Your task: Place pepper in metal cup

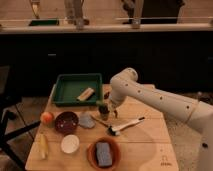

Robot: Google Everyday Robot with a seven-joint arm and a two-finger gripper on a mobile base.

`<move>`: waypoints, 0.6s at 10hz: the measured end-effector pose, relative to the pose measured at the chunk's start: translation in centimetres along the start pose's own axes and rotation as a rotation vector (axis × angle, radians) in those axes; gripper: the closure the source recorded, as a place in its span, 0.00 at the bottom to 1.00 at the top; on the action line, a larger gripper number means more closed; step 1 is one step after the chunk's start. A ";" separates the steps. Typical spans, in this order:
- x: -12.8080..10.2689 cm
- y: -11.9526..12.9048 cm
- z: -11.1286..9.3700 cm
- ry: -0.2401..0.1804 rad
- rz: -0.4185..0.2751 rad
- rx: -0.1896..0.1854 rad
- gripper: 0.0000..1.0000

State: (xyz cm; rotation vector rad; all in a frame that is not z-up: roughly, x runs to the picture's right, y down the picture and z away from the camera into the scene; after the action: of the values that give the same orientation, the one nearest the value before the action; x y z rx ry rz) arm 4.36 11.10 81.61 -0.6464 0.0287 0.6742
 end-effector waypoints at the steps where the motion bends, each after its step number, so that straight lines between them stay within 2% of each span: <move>1: -0.1 0.1 0.2 0.006 -0.008 -0.003 0.97; 6: 0.0 0.5 0.4 0.009 -0.018 -0.006 0.97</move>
State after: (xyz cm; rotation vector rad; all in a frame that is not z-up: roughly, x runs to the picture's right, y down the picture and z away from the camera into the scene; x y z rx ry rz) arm 4.03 11.66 81.69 -0.6547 0.0296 0.6544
